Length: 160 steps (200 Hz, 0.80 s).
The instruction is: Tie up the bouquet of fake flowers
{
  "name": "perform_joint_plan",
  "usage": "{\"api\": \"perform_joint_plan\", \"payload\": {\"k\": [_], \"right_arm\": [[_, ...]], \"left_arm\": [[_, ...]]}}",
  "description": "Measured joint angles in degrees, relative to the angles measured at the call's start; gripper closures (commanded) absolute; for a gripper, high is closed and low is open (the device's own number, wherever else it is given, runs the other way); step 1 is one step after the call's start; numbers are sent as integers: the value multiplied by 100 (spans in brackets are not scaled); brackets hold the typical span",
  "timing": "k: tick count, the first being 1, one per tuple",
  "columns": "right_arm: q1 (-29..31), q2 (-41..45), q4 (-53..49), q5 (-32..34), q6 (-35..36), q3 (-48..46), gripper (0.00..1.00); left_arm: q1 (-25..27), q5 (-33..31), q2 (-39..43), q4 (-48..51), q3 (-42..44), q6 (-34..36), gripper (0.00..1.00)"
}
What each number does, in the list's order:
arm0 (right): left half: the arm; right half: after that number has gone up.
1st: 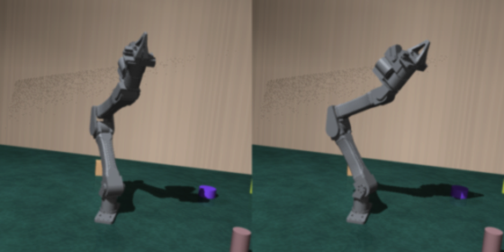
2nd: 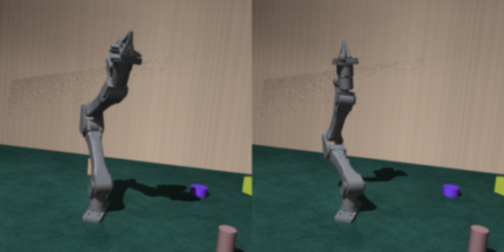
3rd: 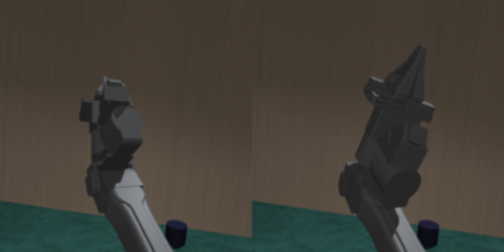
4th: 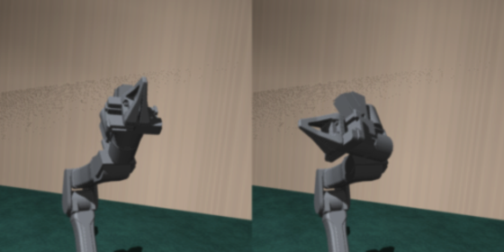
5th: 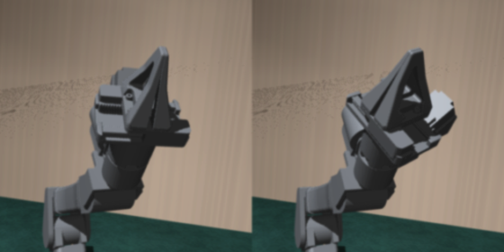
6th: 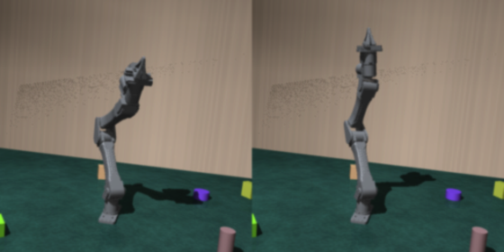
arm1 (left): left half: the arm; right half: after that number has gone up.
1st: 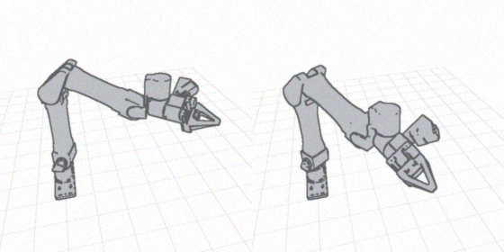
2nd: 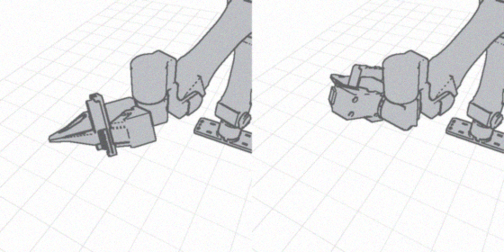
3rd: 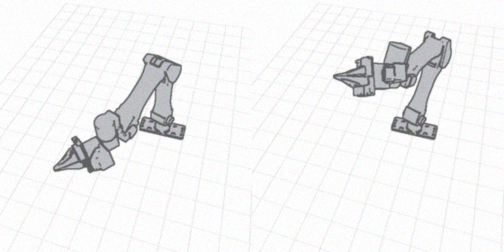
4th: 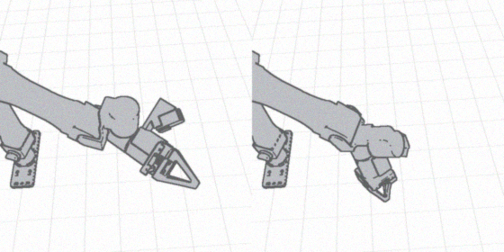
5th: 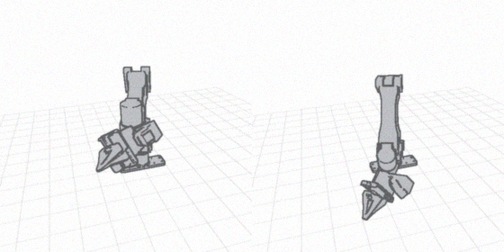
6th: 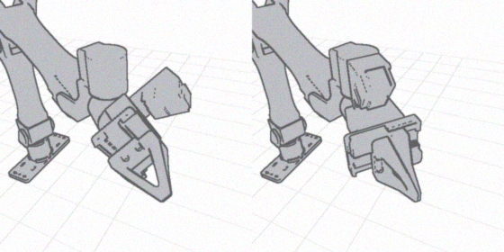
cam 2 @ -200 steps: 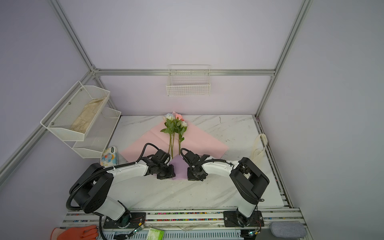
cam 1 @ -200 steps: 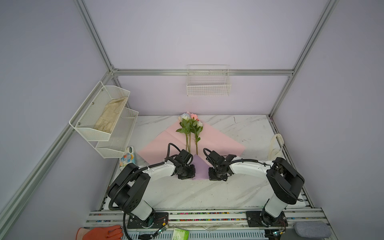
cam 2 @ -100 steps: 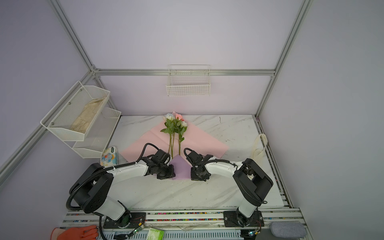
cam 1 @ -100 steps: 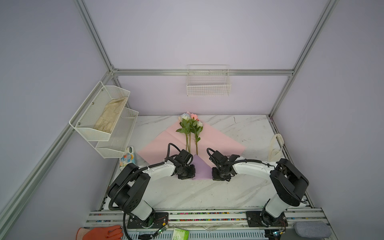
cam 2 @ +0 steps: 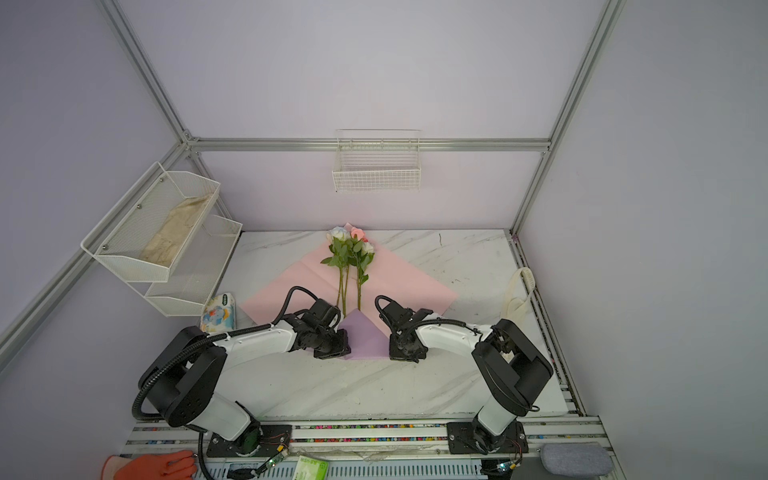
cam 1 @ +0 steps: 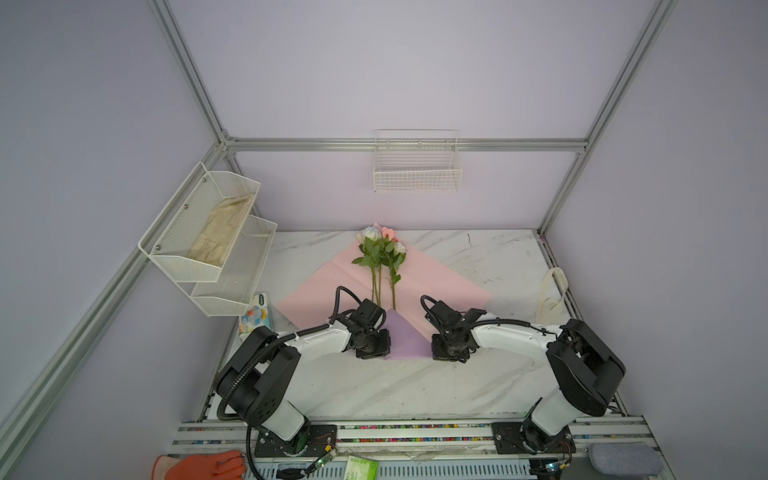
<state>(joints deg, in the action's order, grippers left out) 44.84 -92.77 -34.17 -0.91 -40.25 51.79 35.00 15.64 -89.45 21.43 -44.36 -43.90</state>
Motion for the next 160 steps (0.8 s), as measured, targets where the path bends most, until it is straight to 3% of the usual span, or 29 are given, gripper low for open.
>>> {"api": "perform_joint_plan", "payload": {"k": [63,102,130,160], "right_arm": [[-46,190,-374,304,-2,-31,100],[39,678,-289,275,52,824,96],[334,568,476,-337,136,1062,95],[619,-328,1287,-1091,107,1032,100]], "left_arm": [[0,-4,0,7,0,0,85],[0,-4,7,7,0,0,85],[0,-33,26,48,0,-2,84],[0,-83,98,103,2,-2,83]]}}
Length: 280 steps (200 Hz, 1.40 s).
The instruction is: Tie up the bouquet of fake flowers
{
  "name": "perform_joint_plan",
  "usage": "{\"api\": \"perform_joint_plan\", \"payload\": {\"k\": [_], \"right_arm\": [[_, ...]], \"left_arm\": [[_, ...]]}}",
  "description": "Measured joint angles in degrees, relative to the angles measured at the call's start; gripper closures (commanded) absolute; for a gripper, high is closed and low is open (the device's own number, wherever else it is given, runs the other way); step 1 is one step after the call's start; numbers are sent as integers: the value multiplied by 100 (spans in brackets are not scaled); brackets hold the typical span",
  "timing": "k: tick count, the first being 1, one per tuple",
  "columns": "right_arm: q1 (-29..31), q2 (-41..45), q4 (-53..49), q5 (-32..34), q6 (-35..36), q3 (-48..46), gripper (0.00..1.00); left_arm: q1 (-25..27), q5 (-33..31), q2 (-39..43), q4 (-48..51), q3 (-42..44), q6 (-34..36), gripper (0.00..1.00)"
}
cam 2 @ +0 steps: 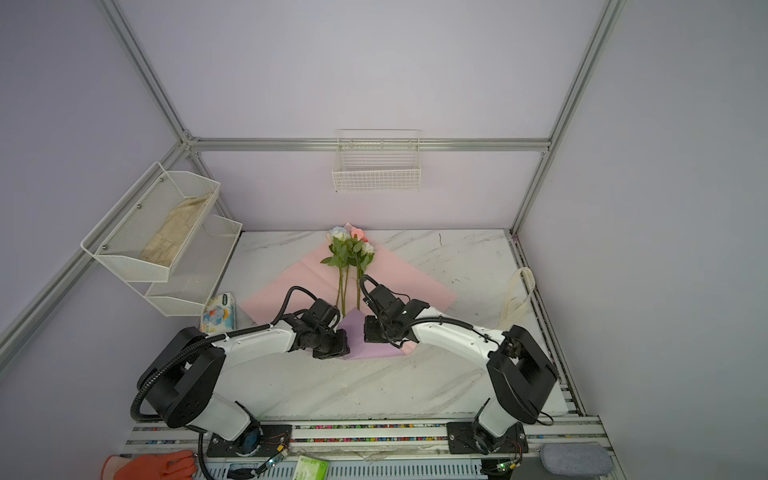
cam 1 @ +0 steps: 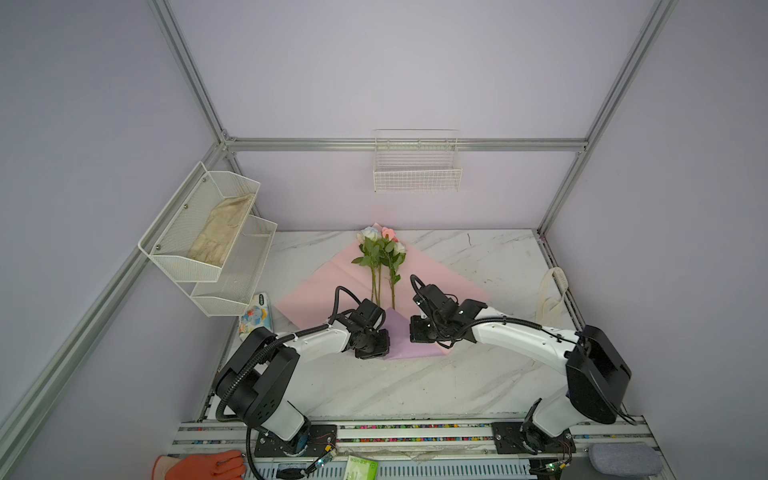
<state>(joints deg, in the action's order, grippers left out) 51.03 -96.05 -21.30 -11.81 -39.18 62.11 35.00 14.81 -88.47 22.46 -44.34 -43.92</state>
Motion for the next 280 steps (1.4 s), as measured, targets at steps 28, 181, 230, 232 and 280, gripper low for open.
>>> {"api": "perform_joint_plan", "payload": {"k": [28,181,230,232,280], "right_arm": [[35,-557,66,-90,-2,-55,100],[24,-669,-87,90,111,-125,100],[24,-667,-103,188,142,-122,100],[24,-664,-103,188,142,-125,100],[33,-636,-114,269,114,-175,100]], "left_arm": [[0,-26,129,90,0,-2,80],[-678,-789,1392,1274,485,-299,85],[-920,-905,940,1355,564,-302,88],[-933,-903,931,1355,564,-302,88],[-1132,-713,817,1392,546,-348,85]]}}
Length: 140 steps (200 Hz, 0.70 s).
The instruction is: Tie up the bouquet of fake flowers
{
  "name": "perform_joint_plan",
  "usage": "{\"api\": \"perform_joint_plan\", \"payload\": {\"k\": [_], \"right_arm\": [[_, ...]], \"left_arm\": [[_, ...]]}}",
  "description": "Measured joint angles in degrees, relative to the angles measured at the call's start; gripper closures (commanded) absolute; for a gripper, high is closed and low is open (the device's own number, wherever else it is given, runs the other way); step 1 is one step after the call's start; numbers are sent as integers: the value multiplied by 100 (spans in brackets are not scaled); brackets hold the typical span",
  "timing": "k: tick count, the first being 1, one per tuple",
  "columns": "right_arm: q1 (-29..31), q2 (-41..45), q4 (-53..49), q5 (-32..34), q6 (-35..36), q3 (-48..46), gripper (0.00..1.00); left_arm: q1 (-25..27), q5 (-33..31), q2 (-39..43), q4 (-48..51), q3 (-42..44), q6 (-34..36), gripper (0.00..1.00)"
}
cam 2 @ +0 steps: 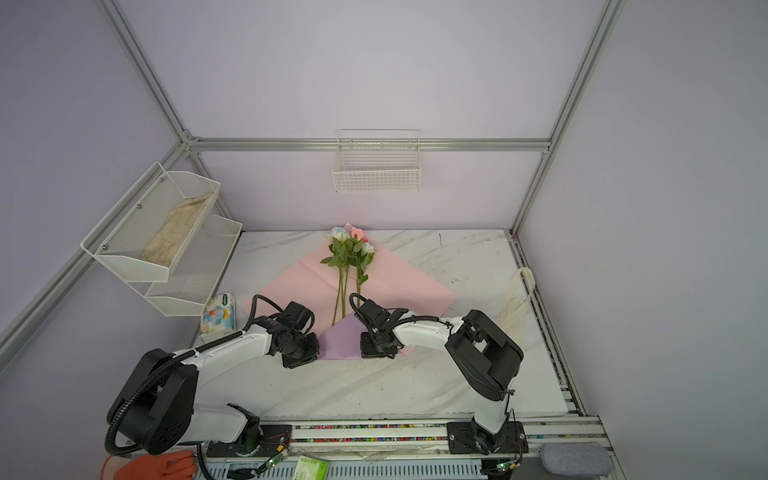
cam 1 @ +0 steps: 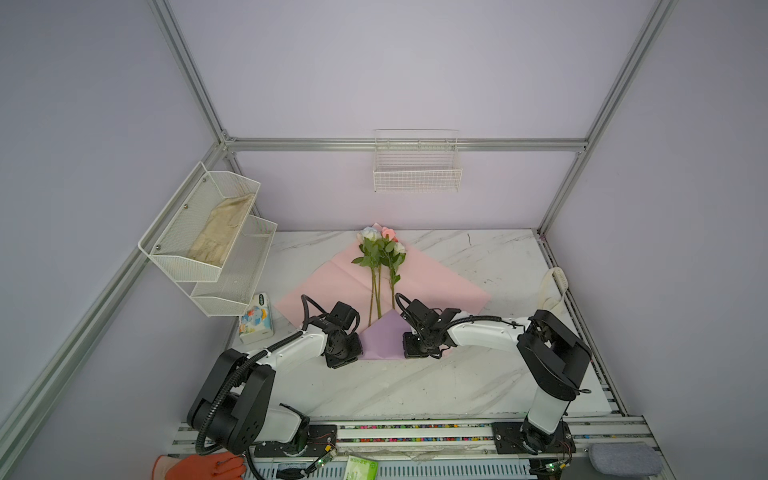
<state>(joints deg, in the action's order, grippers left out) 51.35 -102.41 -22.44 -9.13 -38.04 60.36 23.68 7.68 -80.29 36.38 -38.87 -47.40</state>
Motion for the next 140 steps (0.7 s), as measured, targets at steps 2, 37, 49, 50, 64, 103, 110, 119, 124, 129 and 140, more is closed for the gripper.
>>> {"api": "perform_joint_plan", "payload": {"k": [2,37,49,50,64,103,110,119,124,129,140], "right_arm": [[0,2,0,9,-2,-7,100],[2,83,61,66,-7,-127,100],[4,94,70,74,-7,-142,100],[2,96,70,76,-7,-142,100],[2,111,70,92,-7,-157,100],[2,125,72,118,-7,-175,100],[2,125,72,120,-7,-175,100],[2,127,72,120,-4,-177,100],[2,127,74,122,-7,-179,100],[2,131,81,122,-7,-190,100],[0,153,105,129,-7,-221,100]], "left_arm": [[-4,7,9,0,0,2,85],[-120,-66,129,57,42,-101,85],[-267,-164,219,81,111,-136,86],[-284,-173,232,83,120,-140,86],[-466,-256,332,114,192,-157,86],[-758,-575,564,267,319,-190,88],[-780,-627,588,308,328,-216,88],[-796,-688,643,354,361,-286,88],[-798,-730,678,376,380,-306,88],[-802,-778,715,409,396,-330,88],[-826,-907,809,588,422,-422,88]]}}
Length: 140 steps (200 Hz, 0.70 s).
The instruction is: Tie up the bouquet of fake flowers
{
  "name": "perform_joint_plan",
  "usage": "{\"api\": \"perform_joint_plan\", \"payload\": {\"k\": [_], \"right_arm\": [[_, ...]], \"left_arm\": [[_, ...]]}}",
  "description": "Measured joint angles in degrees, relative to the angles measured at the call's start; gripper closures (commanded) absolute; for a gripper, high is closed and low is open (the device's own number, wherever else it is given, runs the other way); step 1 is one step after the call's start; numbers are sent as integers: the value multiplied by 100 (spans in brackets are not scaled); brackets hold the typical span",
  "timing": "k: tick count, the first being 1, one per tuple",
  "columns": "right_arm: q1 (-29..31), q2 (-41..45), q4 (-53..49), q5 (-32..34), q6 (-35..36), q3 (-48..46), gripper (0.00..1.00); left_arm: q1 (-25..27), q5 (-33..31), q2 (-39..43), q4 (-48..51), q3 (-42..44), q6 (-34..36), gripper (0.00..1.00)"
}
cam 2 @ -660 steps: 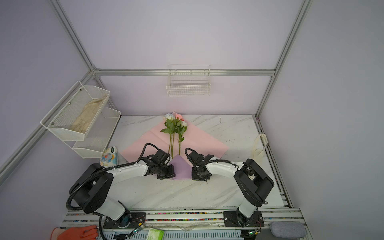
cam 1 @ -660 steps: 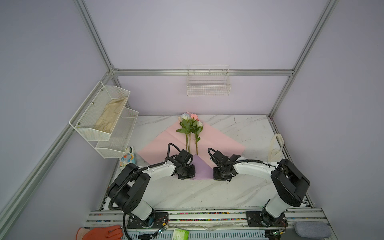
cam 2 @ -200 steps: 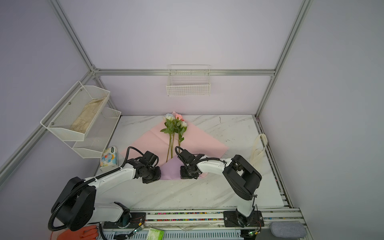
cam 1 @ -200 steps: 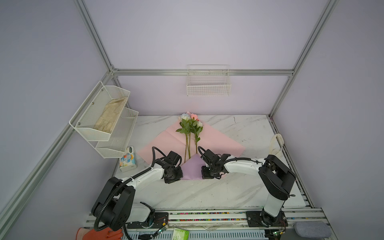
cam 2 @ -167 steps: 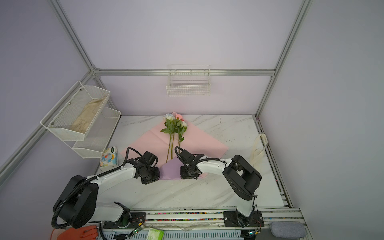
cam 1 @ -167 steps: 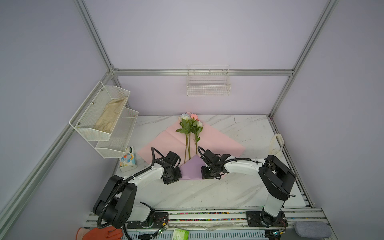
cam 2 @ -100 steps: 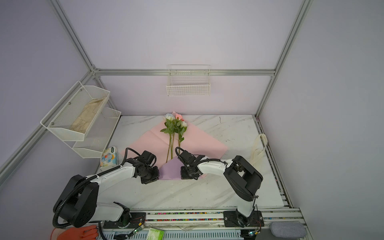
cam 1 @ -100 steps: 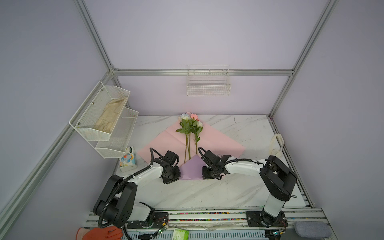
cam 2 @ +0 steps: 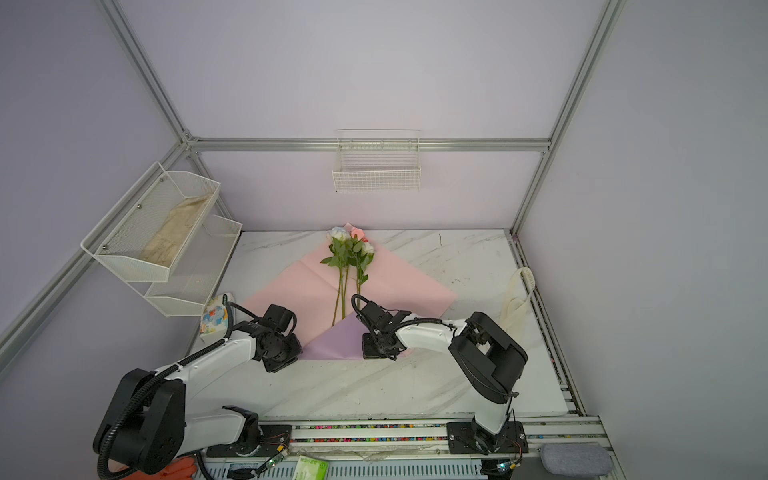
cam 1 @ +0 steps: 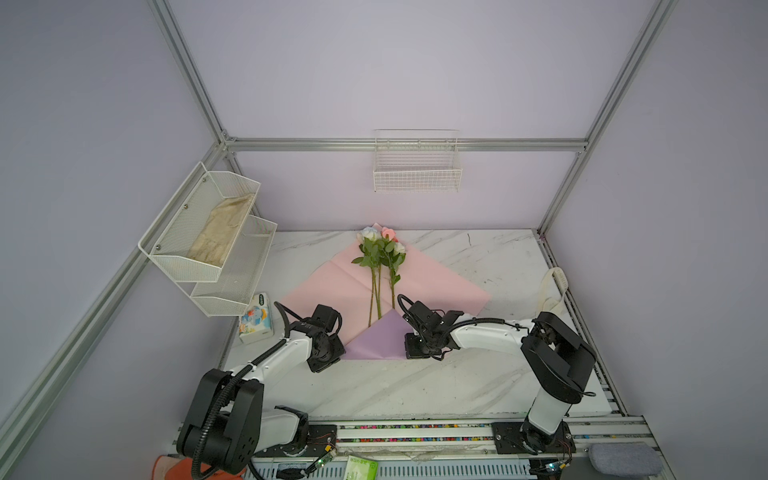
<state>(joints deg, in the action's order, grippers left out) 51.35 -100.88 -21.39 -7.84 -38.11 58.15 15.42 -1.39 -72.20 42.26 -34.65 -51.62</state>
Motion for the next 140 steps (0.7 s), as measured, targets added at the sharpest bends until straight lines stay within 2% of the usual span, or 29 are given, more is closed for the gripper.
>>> {"api": "perform_joint_plan", "payload": {"k": [22,45,68,90,106,140], "right_arm": [[-31,50,11,13,-2,-61,100],[-94,133,2,33,0,-153,100],[-129,153,-15,37,13,-166,100],[-131,153,-15,33,48,-166,100],[-131,153,-17,33,50,-166,100],[-131,151,-17,31,87,-164,100]], "left_arm": [[-48,-72,216,345,48,-42,85],[-39,122,568,442,31,44,79],[7,378,986,319,-61,291,69],[24,807,1108,-321,-168,501,57],[39,1224,765,-833,-341,634,54],[87,1762,-715,-1615,-1078,907,49]]}}
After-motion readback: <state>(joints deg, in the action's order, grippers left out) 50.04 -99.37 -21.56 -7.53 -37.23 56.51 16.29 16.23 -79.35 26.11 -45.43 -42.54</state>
